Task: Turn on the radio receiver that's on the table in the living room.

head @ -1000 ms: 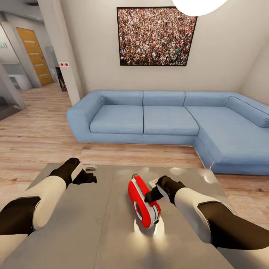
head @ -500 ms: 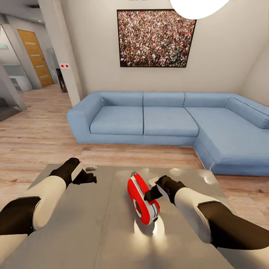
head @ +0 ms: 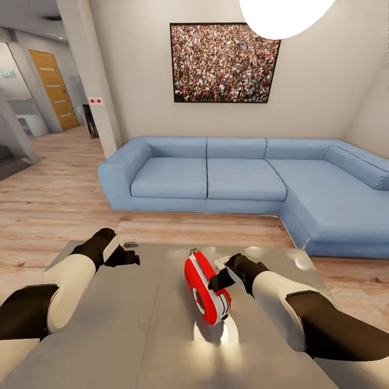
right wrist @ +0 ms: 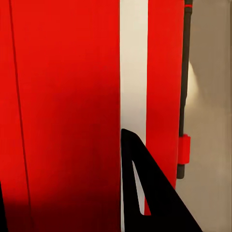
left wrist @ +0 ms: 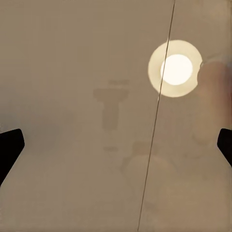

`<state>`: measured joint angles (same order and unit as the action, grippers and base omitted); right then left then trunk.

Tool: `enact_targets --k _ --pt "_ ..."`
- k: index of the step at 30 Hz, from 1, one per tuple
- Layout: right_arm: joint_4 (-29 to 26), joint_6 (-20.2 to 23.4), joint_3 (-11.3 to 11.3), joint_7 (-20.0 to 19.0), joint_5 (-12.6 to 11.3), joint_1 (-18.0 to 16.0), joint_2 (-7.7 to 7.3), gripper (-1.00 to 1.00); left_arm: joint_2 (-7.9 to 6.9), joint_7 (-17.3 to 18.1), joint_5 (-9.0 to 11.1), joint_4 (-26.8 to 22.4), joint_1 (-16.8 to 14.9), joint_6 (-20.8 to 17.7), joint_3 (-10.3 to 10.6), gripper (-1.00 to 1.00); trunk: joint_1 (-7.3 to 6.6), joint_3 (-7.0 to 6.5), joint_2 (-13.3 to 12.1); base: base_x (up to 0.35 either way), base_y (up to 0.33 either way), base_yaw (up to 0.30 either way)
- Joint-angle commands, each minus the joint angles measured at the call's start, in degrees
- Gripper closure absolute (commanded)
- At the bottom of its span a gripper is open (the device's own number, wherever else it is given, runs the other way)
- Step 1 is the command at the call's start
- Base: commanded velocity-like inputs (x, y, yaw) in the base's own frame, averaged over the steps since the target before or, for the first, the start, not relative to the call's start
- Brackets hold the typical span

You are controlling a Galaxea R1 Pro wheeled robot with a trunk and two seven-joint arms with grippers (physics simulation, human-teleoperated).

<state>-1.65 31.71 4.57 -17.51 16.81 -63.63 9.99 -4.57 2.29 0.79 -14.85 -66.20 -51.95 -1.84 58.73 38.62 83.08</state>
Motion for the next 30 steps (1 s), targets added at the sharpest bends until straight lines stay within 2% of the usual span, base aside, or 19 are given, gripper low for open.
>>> enact_targets --k 1,30 --pt "-0.04 0.02 -0.29 0.00 -0.19 -0.01 0.00 1.00 0.00 0.00 0.00 0.00 0.01 0.00 0.00 -1.00 0.00 -0.10 0.00 0.000 0.000 0.000" --pt "-0.43 0.02 -0.26 0.02 -0.19 -0.01 0.00 1.00 0.00 0.03 0.00 0.00 0.00 0.00 0.00 -1.00 0.00 -2.76 0.00 0.000 0.000 0.000"
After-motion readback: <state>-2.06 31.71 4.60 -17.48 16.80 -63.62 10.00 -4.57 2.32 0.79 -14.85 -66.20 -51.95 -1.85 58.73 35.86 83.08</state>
